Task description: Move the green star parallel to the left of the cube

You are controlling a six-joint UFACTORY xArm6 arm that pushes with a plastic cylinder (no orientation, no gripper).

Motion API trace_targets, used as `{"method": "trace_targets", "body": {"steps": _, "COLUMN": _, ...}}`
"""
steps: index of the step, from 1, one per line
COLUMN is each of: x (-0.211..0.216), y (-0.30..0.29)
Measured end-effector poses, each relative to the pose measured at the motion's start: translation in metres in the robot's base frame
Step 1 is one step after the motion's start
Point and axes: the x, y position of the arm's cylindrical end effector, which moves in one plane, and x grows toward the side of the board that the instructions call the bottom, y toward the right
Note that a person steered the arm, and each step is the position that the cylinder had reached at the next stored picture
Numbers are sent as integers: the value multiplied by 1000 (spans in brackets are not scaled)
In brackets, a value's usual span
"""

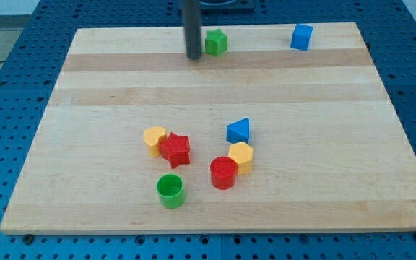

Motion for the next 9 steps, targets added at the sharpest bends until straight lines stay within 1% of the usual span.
{"method": "trace_targets", "body": {"steps": 1, "x": -15, "y": -9}}
{"method": "trace_targets", "body": {"steps": 2, "x": -18, "y": 47}}
{"method": "trace_targets", "body": {"steps": 3, "x": -23, "y": 57}}
{"method": "trace_targets", "body": {"steps": 4, "x": -23, "y": 40}}
{"method": "trace_targets", "body": {"steps": 5, "x": -13, "y": 26}}
{"method": "trace_targets", "body": {"steps": 6, "x": -6, "y": 49}}
{"method": "trace_targets", "body": {"steps": 7, "x": 37, "y": 62}}
{"method": "trace_targets", "body": {"steps": 8, "x": 59, "y": 126}}
{"method": "trace_targets", "body": {"steps": 9, "x": 90, "y": 206}}
